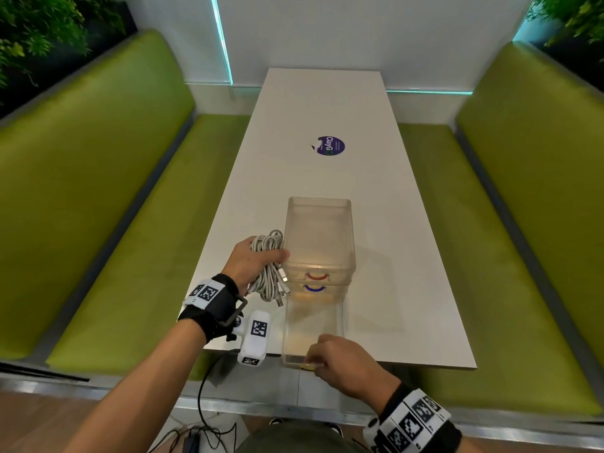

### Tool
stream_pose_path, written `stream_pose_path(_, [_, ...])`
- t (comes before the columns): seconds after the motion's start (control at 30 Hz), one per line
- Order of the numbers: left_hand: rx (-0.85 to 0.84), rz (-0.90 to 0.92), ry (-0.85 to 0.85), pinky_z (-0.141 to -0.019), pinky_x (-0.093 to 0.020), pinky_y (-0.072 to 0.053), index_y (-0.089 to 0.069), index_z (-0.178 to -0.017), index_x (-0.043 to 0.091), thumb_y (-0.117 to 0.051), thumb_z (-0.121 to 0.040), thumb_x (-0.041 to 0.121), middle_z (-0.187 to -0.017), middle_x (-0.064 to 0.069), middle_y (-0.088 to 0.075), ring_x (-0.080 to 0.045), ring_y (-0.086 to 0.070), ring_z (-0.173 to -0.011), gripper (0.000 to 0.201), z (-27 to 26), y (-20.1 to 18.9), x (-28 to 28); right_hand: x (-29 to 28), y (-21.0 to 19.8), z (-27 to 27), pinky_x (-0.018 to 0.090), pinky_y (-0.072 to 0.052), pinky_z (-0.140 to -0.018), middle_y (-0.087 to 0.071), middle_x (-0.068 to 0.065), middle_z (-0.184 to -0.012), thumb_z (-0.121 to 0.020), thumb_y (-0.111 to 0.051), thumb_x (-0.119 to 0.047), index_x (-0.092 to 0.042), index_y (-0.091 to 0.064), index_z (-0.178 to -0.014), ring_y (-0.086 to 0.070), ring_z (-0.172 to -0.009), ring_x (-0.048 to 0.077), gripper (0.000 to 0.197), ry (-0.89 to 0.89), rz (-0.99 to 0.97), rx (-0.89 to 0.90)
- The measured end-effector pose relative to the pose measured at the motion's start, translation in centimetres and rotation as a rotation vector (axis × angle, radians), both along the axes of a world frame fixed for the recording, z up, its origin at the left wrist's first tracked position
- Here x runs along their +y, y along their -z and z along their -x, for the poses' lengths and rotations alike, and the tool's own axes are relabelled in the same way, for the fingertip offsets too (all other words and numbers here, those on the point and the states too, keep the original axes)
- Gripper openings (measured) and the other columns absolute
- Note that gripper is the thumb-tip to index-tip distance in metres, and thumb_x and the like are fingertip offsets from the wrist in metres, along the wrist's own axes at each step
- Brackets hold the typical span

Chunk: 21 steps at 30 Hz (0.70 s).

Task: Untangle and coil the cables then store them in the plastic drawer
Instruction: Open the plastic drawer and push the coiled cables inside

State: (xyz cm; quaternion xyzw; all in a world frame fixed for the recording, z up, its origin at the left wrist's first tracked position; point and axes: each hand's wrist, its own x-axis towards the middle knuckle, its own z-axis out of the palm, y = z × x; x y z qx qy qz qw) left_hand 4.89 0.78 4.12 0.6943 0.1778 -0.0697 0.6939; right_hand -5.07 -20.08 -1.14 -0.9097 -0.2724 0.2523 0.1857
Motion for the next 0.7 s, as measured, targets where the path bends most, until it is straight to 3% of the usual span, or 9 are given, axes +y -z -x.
stream_pose_path(0.17, [-0.064, -0.081, -0.038, -0.069, -0.035, -0.054, -0.061, -0.095, 0.007, -0.083, -0.07, 0.015, -0.085, -0.011, -0.066, -0.023, -0.064, -0.075, 0.034, 1.3, -0.7, 0.5, -0.1, -3.6, -1.6, 0.017, -0.045, -0.081, -0.058, -0.007, -0.113, -0.086, -0.064, -0.044, -0.024, -0.057, -0.125, -0.056, -0.093, 0.005, 0.045, 0.273, -0.325, 0.095])
stream_pose_path(0.27, [-0.144, -0.005, -0.093, -0.069, -0.039, -0.055, -0.06, -0.091, 0.008, -0.082, -0.071, 0.013, -0.08, -0.011, -0.064, -0.028, -0.063, -0.072, 0.03, 3.6, -1.9, 0.7, 0.6, -6.1, -2.5, 0.013, -0.043, -0.087, -0.054, -0.008, -0.125, -0.082, -0.063, -0.053, -0.025, -0.05, -0.132, -0.053, -0.11, 0.003, 0.06, 0.449, -0.622, 0.188])
stream_pose_path(0.33, [-0.212, 0.073, -0.055, -0.068, -0.04, -0.055, -0.058, -0.09, 0.011, -0.082, -0.068, 0.012, -0.079, -0.009, -0.065, -0.029, -0.063, -0.072, 0.033, 6.0, -2.8, -0.4, 1.6, -7.3, -2.7, 0.018, -0.041, -0.098, -0.047, -0.012, -0.138, -0.069, -0.061, -0.069, -0.028, -0.035, -0.144, -0.045, -0.125, 0.001, 0.089, 0.421, -0.727, 0.302])
stream_pose_path(0.4, [-0.294, 0.197, -0.014, -0.068, -0.039, -0.055, -0.056, -0.095, 0.01, -0.08, -0.068, 0.008, -0.081, -0.009, -0.065, -0.028, -0.063, -0.076, 0.036, 8.2, -3.2, -2.5, 3.0, -8.1, -2.4, 0.017, -0.038, -0.102, -0.044, -0.015, -0.141, -0.065, -0.071, -0.062, -0.029, -0.022, -0.149, -0.044, -0.127, -0.005, 0.103, 0.335, -0.807, 0.387])
stream_pose_path(0.47, [-0.351, 0.335, -0.023, -0.071, -0.035, -0.055, -0.054, -0.104, 0.008, -0.075, -0.073, 0.011, -0.088, -0.011, -0.064, -0.026, -0.062, -0.084, 0.038, 9.7, -3.3, -4.4, 3.8, -8.5, -2.0, 0.013, -0.039, -0.1, -0.049, -0.013, -0.137, -0.071, -0.081, -0.031, -0.027, -0.017, -0.15, -0.047, -0.123, -0.007, 0.101, 0.306, -0.89, 0.416])
stream_pose_path(0.53, [-0.365, 0.409, -0.017, -0.077, -0.031, -0.054, -0.052, -0.114, 0.01, -0.08, -0.071, 0.032, -0.096, -0.009, -0.064, -0.023, -0.063, -0.094, 0.056, 10.6, -3.1, -5.4, 3.7, -8.7, -1.8, 0.021, -0.043, -0.102, -0.056, -0.01, -0.13, -0.074, -0.08, -0.011, -0.025, -0.022, -0.149, -0.053, -0.121, 0.001, 0.096, 0.318, -0.941, 0.421])
stream_pose_path(0.6, [-0.353, 0.473, 0.005, -0.082, -0.03, -0.053, -0.049, -0.124, 0.018, -0.075, -0.063, 0.065, -0.108, -0.005, -0.066, -0.021, -0.064, -0.104, 0.081, 11.1, -3.2, -5.6, 3.3, -8.8, -1.4, 0.029, -0.048, -0.099, -0.063, -0.01, -0.121, -0.077, -0.079, -0.013, -0.025, -0.037, -0.141, -0.059, -0.114, 0.005, 0.078, 0.342, -0.929, 0.397])
stream_pose_path(0.7, [-0.327, 0.536, 0.005, -0.093, -0.034, -0.051, -0.048, -0.131, 0.022, -0.058, -0.06, 0.083, -0.125, -0.005, -0.063, -0.025, -0.059, -0.119, 0.094, 10.9, -3.3, -6.1, 3.5, -8.7, -0.7, 0.023, -0.051, -0.088, -0.068, -0.01, -0.11, -0.079, -0.076, -0.017, -0.027, -0.055, -0.123, -0.064, -0.101, 0.002, 0.05, 0.438, -0.892, 0.284])
